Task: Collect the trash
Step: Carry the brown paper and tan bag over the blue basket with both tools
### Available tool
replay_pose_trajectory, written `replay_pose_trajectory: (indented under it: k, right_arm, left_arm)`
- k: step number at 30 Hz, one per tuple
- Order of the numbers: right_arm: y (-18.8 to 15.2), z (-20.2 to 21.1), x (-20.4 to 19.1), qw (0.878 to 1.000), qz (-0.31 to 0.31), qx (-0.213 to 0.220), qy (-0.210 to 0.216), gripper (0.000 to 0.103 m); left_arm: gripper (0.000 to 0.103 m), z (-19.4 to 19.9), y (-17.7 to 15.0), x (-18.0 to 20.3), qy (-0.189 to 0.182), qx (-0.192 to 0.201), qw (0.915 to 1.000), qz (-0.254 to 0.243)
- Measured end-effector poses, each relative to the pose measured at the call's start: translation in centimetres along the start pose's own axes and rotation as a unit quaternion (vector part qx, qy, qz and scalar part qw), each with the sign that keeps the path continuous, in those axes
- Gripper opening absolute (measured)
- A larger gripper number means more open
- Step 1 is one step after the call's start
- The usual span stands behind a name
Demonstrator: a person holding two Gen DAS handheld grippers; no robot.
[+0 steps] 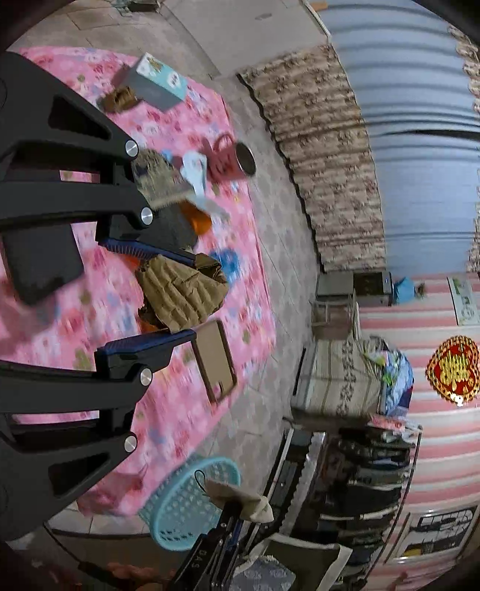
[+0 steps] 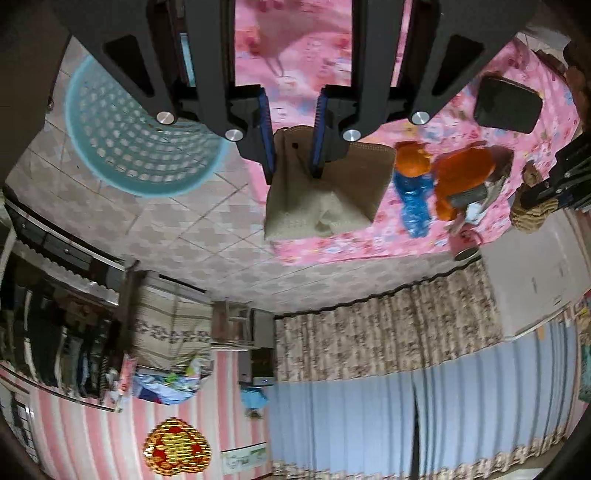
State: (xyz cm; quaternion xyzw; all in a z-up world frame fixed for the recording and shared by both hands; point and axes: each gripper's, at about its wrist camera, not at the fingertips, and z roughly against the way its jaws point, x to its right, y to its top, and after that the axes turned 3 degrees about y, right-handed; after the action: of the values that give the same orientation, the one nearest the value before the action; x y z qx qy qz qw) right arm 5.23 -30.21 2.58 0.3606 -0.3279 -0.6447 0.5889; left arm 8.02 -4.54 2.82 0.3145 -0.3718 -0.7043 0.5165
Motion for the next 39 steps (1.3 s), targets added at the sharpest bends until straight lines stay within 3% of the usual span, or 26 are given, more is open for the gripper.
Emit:
replay_pose_trajectory:
  k: [21,39]
  right_arm:
    - [-1.5,1.4,11.7,0.996,-0.046,0.009,-0.076,0.019]
    - [-3.1,-1.3,18.6,0.99,-0.091,-0.006,-0.111,0.019]
  left_arm:
    - [0.034,-3.5,3.0,11.6,-0.079,0.004,0.9967,-0.018]
    - [0.035,-8.7,3.6,21.7,-0.143,-0.007,0.9875,-0.068]
